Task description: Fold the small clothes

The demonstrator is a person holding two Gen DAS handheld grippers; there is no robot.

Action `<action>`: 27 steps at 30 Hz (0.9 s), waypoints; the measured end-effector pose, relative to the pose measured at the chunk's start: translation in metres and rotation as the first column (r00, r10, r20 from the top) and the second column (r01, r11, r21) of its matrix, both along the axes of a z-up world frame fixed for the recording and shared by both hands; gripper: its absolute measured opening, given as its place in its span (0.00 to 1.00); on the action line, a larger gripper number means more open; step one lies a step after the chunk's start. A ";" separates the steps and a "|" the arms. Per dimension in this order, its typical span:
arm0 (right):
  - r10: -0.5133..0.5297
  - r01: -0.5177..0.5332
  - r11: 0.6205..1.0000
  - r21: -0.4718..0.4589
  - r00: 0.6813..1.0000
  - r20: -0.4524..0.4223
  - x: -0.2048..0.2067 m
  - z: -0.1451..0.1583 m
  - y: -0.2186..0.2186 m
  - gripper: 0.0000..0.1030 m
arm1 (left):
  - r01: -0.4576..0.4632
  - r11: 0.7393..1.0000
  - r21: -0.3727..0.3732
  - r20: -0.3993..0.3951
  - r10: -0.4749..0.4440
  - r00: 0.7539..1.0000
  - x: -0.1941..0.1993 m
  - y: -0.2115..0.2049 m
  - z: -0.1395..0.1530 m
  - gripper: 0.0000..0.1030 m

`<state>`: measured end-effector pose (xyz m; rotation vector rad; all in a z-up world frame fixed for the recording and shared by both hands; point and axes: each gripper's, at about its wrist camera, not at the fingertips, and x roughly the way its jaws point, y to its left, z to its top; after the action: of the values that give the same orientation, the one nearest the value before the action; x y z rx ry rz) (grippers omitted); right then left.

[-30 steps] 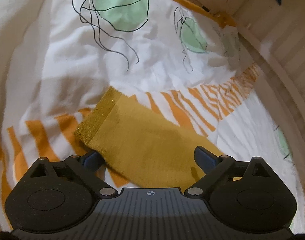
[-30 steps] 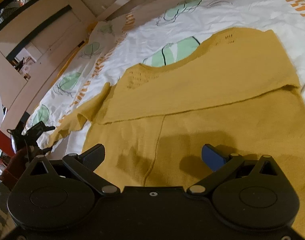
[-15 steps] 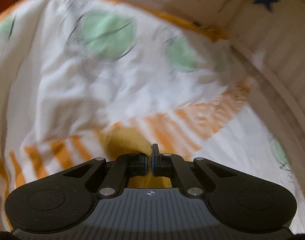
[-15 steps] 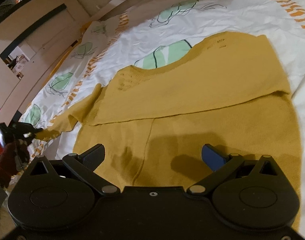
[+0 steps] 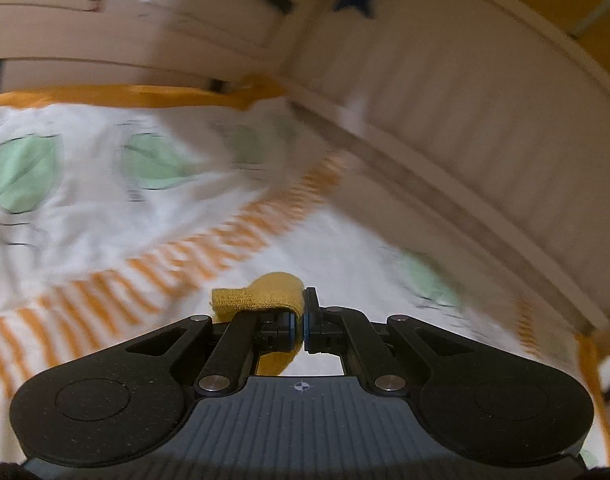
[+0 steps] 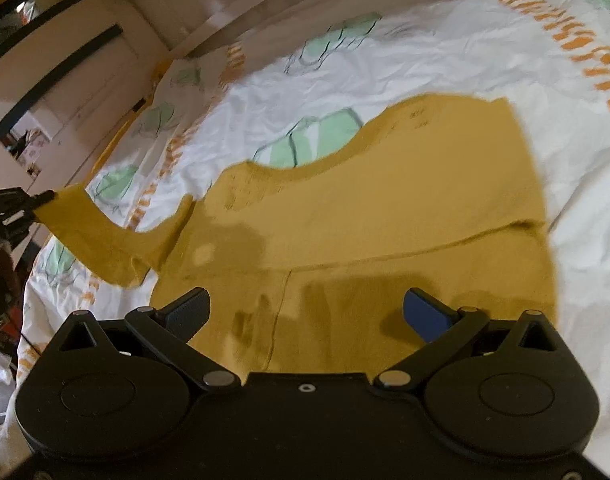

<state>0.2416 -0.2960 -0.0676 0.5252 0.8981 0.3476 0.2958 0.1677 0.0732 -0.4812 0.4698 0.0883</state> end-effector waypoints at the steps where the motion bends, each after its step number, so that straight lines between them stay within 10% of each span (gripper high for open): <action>1: -0.014 0.014 1.000 -0.003 1.000 0.006 0.001 0.003 -0.005 1.00 | 0.026 1.000 -0.003 0.007 -0.026 1.000 0.001 -0.012 0.005 0.02; 9: -0.095 0.096 0.994 -0.043 0.995 0.011 0.008 0.012 -0.035 1.00 | 0.258 0.966 0.030 0.021 -0.259 0.966 0.022 -0.134 0.027 0.03; 20: -0.197 0.197 0.977 -0.080 0.980 0.008 0.014 0.014 -0.072 1.00 | 0.515 0.857 0.018 -0.110 -0.510 0.853 0.045 -0.286 -0.036 0.04; 27: -0.246 0.244 0.966 -0.086 0.969 -0.012 0.015 0.010 -0.089 1.00 | 0.629 0.776 0.045 -0.168 -0.615 0.770 0.039 -0.322 -0.057 0.33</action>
<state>0.2564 -0.3850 -0.0577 0.5566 0.8550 0.0783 0.3348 -0.1541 0.0160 -0.1989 0.7469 -0.5043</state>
